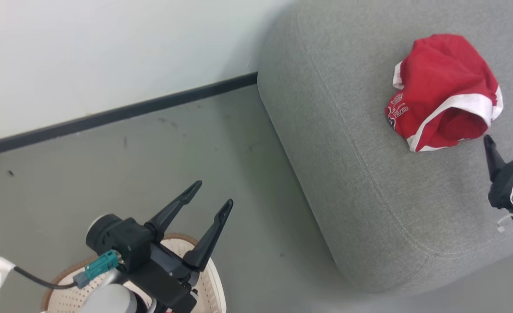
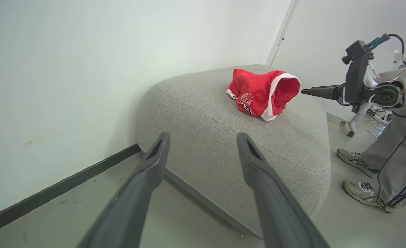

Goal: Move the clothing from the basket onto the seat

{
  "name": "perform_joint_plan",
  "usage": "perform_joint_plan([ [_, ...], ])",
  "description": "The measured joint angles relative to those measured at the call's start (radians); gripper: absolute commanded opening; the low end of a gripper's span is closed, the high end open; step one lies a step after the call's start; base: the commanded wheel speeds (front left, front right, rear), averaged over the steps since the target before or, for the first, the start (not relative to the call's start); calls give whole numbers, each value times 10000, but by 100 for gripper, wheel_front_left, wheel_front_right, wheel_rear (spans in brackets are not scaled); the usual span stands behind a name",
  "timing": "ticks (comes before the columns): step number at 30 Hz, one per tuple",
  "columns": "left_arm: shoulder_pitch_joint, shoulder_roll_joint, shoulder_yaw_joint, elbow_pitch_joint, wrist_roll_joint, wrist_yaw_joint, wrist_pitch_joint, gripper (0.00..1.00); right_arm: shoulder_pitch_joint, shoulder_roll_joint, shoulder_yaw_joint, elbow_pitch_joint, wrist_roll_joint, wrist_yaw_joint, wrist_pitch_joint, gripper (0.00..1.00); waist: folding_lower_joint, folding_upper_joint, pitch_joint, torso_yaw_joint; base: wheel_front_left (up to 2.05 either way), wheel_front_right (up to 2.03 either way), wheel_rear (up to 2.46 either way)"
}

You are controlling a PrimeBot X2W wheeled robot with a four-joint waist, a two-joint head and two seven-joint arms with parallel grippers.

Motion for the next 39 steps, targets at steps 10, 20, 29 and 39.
perform_joint_plan([
  [10, 428, -403, 42, 345, -107, 59, -161, 100, 1333, -612, 184, -1576, 573, 6, -1074, 100, -1, 0, -964, 181, 0, 0, 0],
  [20, 687, -673, 247, 667, -403, 182, -213, 100, 2547, -748, 347, -3931, 1231, 6, -1611, 100, 0, -1, -1668, 812, 0, 0, 0],
  [29, 1053, -786, 698, 949, -537, 368, -255, 100, 3561, -1083, -6, -5634, 1697, 6, -1760, 100, 0, -1, -2189, 1496, 0, 0, 0],
  [39, 1671, -848, 1195, 1055, -635, 767, -263, 100, 5810, -800, -608, -7344, 2098, -109, -1785, 100, 1, -1, -2770, 2441, 0, 0, 0],
])
